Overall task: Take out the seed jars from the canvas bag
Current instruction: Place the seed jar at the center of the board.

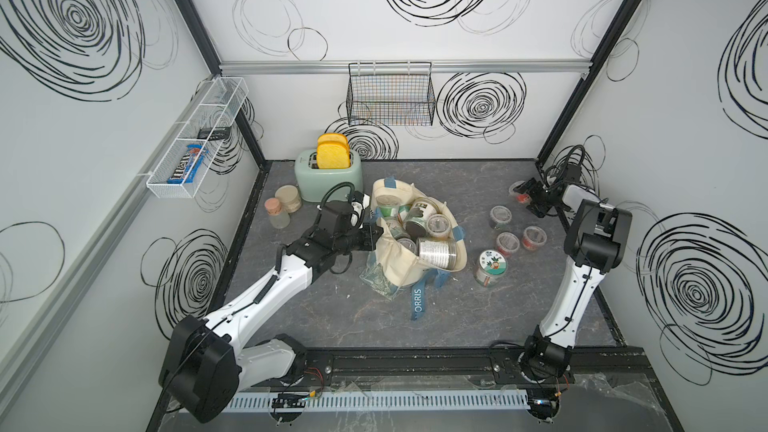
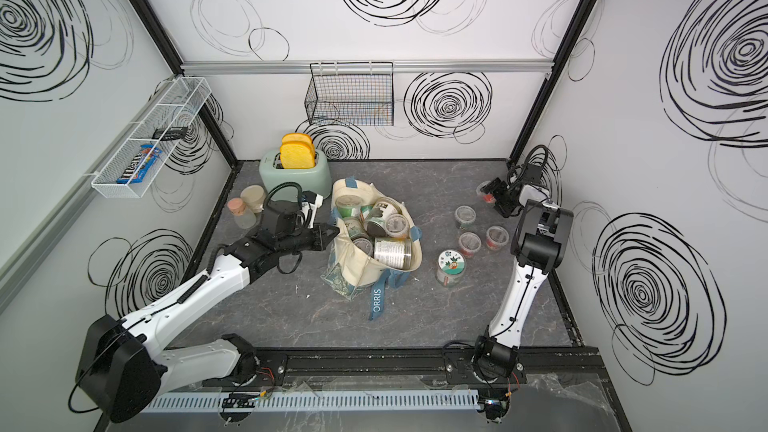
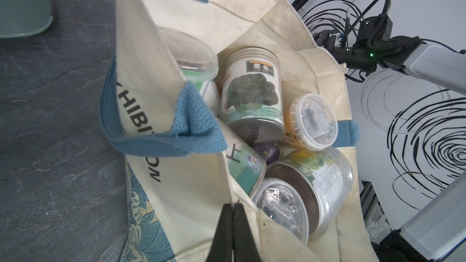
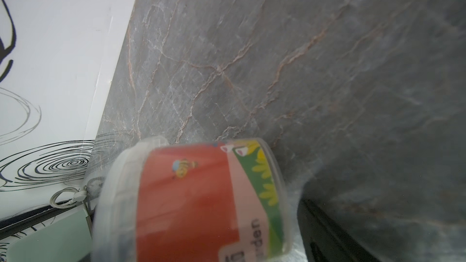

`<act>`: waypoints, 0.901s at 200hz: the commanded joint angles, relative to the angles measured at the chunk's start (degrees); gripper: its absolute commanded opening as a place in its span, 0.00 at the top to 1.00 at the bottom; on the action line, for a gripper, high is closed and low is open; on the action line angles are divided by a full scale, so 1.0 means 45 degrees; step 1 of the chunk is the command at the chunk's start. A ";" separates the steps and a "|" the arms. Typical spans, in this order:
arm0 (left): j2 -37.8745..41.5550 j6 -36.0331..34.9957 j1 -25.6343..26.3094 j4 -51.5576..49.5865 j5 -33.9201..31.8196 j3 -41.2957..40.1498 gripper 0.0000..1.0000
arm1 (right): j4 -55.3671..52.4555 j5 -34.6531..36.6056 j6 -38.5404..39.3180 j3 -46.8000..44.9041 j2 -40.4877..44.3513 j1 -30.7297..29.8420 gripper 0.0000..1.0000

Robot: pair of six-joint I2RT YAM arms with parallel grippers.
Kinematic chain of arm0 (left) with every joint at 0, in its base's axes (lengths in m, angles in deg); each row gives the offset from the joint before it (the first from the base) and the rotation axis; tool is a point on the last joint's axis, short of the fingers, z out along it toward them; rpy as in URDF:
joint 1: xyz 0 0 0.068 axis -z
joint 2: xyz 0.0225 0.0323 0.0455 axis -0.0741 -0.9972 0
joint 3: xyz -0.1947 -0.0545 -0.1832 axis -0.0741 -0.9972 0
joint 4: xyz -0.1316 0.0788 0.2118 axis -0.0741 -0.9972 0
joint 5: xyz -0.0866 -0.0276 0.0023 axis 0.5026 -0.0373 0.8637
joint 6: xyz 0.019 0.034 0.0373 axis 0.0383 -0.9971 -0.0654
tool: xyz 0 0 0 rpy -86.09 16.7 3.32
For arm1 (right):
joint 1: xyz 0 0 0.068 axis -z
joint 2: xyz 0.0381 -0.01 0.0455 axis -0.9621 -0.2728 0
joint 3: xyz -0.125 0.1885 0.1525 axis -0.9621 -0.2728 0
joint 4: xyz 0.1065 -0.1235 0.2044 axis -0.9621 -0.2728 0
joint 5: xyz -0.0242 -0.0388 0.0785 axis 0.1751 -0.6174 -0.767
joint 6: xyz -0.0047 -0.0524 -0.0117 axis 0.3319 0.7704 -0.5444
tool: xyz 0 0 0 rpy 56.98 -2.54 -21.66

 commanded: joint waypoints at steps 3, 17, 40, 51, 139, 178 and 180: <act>-0.0235 0.0043 0.0325 -0.0993 -0.0070 0.0146 1.00 | -0.1045 0.0442 0.0212 -0.0480 0.0199 0.0408 0.09; -0.0235 0.0074 0.0410 -0.1039 -0.0113 0.0186 1.00 | -0.1022 0.0520 0.0202 -0.0625 0.0346 0.0562 0.08; -0.0289 0.0077 0.0576 -0.1148 -0.0229 0.0318 1.00 | -0.0876 0.0553 0.0174 -0.1097 0.0610 0.0761 0.08; -0.0331 0.0073 0.0639 -0.1190 -0.0267 0.0408 1.00 | -0.0637 0.0425 0.0078 -0.1416 0.0794 0.0885 0.07; -0.0410 0.0102 0.0923 -0.1317 -0.0446 0.0655 1.00 | 0.0884 -0.1217 -0.1080 -0.2619 0.1219 0.1380 0.04; -0.0507 0.0140 0.0994 -0.1245 -0.0464 0.0656 1.00 | 0.0977 -0.1428 -0.1192 -0.2618 0.1628 0.1415 0.03; -0.0508 0.0133 0.0999 -0.1250 -0.0465 0.0656 1.00 | 0.0977 -0.1445 -0.1201 -0.2624 0.1680 0.1405 0.03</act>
